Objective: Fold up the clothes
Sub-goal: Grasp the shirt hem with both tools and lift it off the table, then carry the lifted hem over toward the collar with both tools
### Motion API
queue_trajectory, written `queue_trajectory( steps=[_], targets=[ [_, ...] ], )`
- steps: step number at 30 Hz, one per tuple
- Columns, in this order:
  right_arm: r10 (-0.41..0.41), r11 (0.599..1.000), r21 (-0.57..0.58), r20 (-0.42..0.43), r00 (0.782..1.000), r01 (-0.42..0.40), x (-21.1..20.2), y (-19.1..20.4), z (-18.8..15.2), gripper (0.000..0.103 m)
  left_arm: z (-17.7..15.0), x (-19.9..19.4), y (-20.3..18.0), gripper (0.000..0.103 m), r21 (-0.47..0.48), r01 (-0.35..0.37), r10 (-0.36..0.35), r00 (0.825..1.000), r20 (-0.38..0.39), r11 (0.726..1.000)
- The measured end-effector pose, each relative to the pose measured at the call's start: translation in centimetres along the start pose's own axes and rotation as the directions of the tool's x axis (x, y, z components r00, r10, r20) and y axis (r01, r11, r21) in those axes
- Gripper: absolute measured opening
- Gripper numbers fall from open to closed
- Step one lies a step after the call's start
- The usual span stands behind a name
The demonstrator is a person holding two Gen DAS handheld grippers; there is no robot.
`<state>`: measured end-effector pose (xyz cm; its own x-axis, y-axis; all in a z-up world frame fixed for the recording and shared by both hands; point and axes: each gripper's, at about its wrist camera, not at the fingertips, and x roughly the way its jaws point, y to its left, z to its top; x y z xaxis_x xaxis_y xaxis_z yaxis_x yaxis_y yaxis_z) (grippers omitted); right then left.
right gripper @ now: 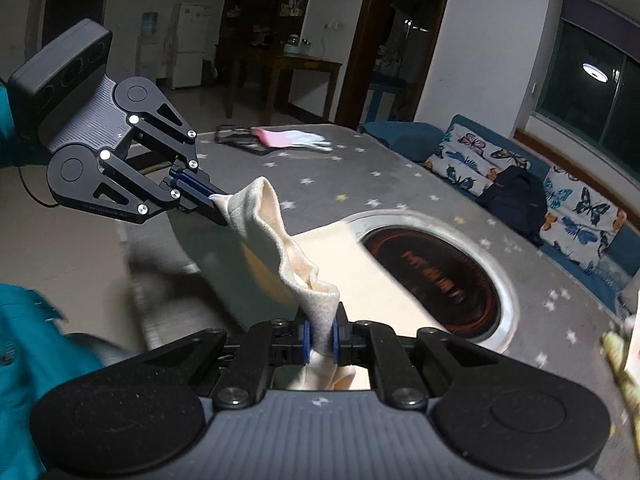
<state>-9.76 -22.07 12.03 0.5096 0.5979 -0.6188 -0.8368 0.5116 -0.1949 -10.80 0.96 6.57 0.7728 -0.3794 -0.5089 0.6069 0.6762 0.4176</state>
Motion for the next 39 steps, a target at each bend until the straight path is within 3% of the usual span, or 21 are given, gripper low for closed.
queue_trajectory(
  steps=[7,14,18,20,22,30,35,39],
  targets=[
    [-0.056,0.998,-0.014,-0.056,0.997,0.055,6.6,-5.5,1.7,0.009,0.6,7.4,3.8,0.005,-0.014,-0.046,0.046,0.998,-0.045,0.999],
    [-0.123,0.987,0.091,-0.115,0.986,0.134,13.9,-9.0,0.1,0.009,-0.4,14.5,5.5,0.005,-0.076,-0.113,0.102,0.985,-0.137,0.991],
    [-0.182,0.971,0.131,-0.134,0.974,0.200,16.2,-9.5,-1.2,0.020,-0.9,16.6,5.8,0.010,-0.092,-0.132,0.114,0.977,-0.179,0.987],
    [-0.193,0.964,0.155,-0.144,0.971,0.214,16.6,-9.6,-1.7,0.029,-1.2,17.0,5.9,0.012,-0.104,-0.144,0.122,0.973,-0.195,0.984],
    [-0.204,0.960,0.167,-0.141,0.969,0.227,16.5,-9.8,-2.1,0.030,-1.4,17.1,6.0,0.019,-0.113,-0.162,0.138,0.970,-0.198,0.980],
    [-0.251,0.935,0.229,-0.117,0.961,0.272,13.6,-10.1,-3.1,0.032,-1.4,16.4,6.7,0.028,-0.152,-0.236,0.205,0.960,-0.193,0.960],
    [-0.215,0.933,0.277,-0.086,0.973,0.231,12.4,-9.7,-2.8,0.031,-1.3,14.9,8.1,0.028,-0.229,-0.265,0.225,0.956,-0.187,0.937],
    [-0.178,0.927,0.322,-0.071,0.981,0.192,12.8,-9.9,-2.5,0.031,-1.4,13.0,7.9,0.026,-0.253,-0.241,0.207,0.966,-0.155,0.937]
  ],
)
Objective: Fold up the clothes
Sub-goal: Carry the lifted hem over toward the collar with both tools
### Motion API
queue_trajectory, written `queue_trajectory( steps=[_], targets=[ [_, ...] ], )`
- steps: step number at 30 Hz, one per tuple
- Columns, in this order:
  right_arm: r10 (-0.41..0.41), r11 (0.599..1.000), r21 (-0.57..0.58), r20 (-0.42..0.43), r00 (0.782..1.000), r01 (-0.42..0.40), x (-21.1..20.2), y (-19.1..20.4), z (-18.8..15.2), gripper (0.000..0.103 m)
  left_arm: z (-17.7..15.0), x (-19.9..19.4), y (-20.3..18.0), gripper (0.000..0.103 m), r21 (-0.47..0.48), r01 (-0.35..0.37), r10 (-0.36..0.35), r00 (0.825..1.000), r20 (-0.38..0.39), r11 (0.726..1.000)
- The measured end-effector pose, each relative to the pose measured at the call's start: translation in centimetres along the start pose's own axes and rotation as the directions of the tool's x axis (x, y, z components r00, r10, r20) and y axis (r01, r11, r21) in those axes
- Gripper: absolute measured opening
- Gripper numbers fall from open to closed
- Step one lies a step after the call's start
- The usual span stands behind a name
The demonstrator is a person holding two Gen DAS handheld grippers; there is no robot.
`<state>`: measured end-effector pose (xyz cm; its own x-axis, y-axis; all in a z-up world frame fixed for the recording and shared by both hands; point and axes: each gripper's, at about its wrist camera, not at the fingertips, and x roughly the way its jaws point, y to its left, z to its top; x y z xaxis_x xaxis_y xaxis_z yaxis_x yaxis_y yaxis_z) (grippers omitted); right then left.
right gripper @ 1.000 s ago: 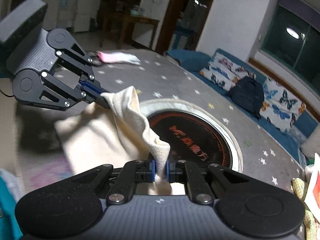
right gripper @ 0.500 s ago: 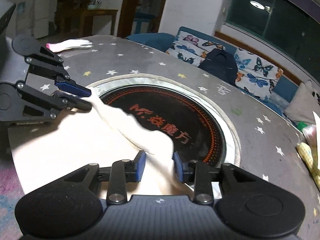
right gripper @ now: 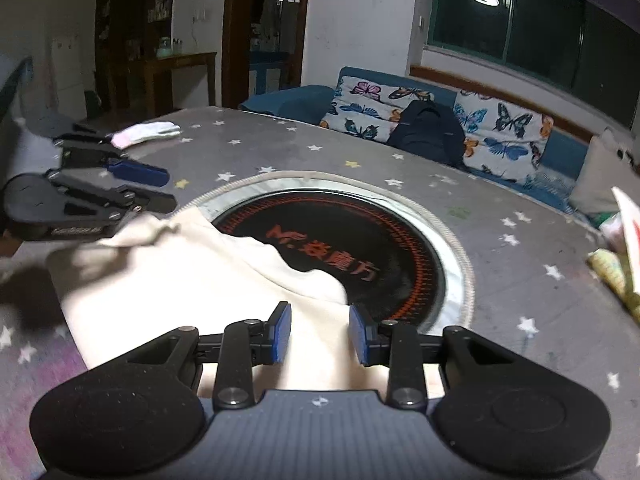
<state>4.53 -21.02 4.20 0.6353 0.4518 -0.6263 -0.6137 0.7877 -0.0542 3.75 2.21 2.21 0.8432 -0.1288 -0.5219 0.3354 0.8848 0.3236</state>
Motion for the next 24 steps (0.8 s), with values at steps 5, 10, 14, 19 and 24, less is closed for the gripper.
queue_trajectory(
  steps=[5,10,14,19,24],
  targets=[
    [-0.001,1.000,0.031,-0.038,0.999,0.002,2.0,-0.2,-0.2,0.031,-1.0,-1.6,-0.8,0.026,0.006,0.052,-0.052,0.999,-0.002,0.999],
    [-0.012,0.999,0.049,-0.053,0.999,0.014,2.2,-0.5,-0.4,0.030,-1.8,-1.8,-1.0,0.026,-0.001,0.059,-0.059,0.998,-0.015,0.998],
    [0.005,0.999,0.042,-0.020,1.000,-0.004,1.2,0.2,0.0,0.030,-1.9,-0.8,-0.4,0.026,-0.030,0.044,-0.045,0.998,-0.038,0.999],
    [0.036,0.999,0.027,-0.016,0.999,-0.035,0.8,1.2,0.1,0.031,-2.3,1.1,0.4,0.026,-0.057,0.012,-0.017,0.996,-0.083,0.998],
    [0.036,0.998,0.048,-0.026,0.999,-0.035,0.2,1.3,-0.8,0.031,-2.2,1.6,0.9,0.028,-0.080,-0.015,0.007,0.995,-0.097,0.997]
  ],
)
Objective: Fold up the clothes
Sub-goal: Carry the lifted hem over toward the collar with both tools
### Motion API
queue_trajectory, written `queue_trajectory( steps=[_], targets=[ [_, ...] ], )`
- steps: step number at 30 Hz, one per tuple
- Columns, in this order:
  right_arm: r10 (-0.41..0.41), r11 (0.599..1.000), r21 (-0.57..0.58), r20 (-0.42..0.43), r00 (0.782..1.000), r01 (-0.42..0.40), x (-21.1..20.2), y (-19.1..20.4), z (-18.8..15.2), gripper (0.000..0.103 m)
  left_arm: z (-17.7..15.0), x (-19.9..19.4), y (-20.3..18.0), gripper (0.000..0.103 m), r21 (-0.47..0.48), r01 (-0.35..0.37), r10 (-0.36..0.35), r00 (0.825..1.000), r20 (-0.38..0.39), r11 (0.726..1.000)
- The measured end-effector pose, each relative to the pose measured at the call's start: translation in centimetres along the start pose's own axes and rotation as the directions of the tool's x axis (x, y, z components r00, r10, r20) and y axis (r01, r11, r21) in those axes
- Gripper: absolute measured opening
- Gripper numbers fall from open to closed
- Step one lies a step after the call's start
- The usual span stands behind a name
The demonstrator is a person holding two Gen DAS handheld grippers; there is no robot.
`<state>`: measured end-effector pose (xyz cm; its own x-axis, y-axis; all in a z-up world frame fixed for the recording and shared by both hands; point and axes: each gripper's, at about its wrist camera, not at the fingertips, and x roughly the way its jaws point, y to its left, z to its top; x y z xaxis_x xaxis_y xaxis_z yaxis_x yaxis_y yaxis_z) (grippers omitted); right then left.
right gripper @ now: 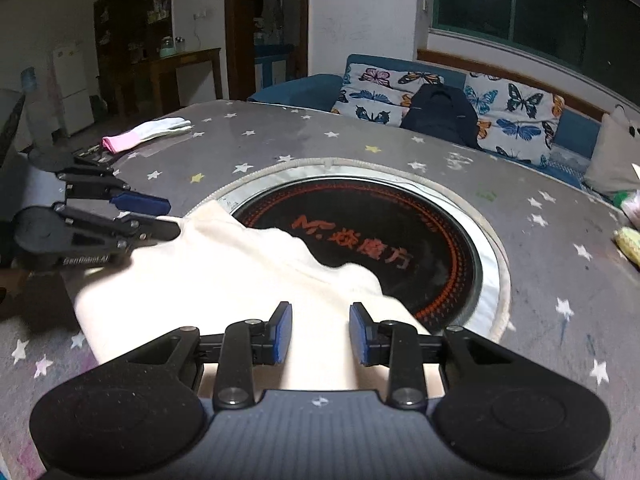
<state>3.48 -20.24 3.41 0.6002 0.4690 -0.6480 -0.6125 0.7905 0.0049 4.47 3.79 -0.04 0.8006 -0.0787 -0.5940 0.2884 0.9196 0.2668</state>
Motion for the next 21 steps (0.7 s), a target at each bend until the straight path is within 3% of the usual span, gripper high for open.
queue_trajectory(
  steps=[4,11,18,21],
  targets=[
    [0.008,1.000,0.027,0.028,1.000,-0.009,-2.5,0.0,-1.1,0.031,0.5,-0.8,-0.3,0.028,-0.003,0.000,0.001,1.000,0.026,1.000],
    [-0.016,0.997,0.074,-0.008,1.000,0.016,-4.1,-1.1,-3.6,0.031,1.7,-2.0,-2.2,0.028,0.030,0.055,-0.057,0.996,0.069,0.998],
    [-0.052,0.992,0.116,0.030,0.998,0.048,-4.6,-2.7,-2.7,0.031,2.0,-1.4,-3.4,0.028,0.046,0.084,-0.087,0.995,0.058,0.995],
    [-0.063,0.988,0.142,0.004,0.998,0.062,-3.3,-3.7,-2.7,0.031,2.0,-0.9,-3.7,0.028,0.048,0.093,-0.095,0.994,0.050,0.995]
  ],
)
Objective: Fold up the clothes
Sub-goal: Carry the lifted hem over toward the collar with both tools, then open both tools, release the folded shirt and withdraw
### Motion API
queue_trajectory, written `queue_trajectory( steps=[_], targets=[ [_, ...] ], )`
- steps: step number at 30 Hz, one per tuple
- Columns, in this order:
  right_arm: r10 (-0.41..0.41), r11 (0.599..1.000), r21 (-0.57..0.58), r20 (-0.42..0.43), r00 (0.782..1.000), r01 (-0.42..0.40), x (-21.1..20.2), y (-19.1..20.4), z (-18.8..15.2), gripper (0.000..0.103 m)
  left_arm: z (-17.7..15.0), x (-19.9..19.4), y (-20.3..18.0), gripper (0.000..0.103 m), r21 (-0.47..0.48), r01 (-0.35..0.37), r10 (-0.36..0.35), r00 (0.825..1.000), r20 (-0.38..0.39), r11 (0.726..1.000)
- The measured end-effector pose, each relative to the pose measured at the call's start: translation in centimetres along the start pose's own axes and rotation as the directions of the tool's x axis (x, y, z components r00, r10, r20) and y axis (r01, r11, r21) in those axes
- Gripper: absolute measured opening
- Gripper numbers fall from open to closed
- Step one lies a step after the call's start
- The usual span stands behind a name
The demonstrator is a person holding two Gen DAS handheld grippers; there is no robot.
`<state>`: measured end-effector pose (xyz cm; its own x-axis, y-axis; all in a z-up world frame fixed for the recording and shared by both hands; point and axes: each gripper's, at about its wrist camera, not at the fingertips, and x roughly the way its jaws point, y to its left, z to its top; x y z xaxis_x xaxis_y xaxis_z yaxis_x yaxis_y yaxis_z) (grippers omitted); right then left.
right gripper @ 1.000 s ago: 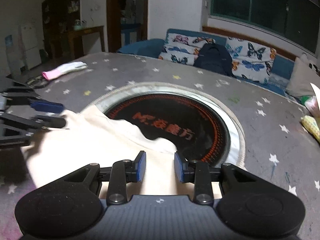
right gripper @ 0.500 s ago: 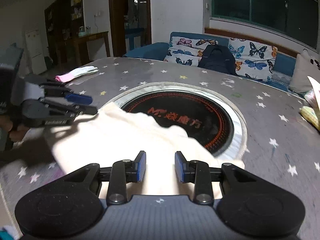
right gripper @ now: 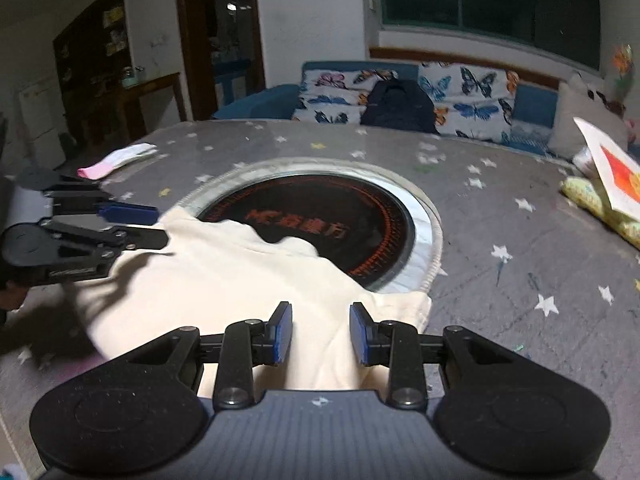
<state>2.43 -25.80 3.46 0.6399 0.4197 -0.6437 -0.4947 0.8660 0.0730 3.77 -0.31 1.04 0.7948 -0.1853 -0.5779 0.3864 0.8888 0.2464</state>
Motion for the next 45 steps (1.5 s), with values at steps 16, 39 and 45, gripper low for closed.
queue_trajectory(
  steps=[16,39,45],
  targets=[
    [0.000,0.992,-0.128,0.023,1.000,0.003,-3.9,2.6,-1.8,0.031,-1.1,-2.4,-0.9,0.028,0.009,0.013,-0.014,1.000,0.022,1.000],
    [-0.020,0.985,-0.171,0.066,0.998,0.031,-6.5,4.7,-3.7,0.036,-3.4,-5.0,-2.6,0.035,0.041,-0.006,0.005,1.000,0.025,0.999],
    [0.006,0.973,-0.229,0.018,1.000,-0.002,-4.5,6.3,-4.5,0.038,-3.9,-5.1,-2.4,0.036,0.040,-0.007,0.007,1.000,0.021,0.999]
  ],
)
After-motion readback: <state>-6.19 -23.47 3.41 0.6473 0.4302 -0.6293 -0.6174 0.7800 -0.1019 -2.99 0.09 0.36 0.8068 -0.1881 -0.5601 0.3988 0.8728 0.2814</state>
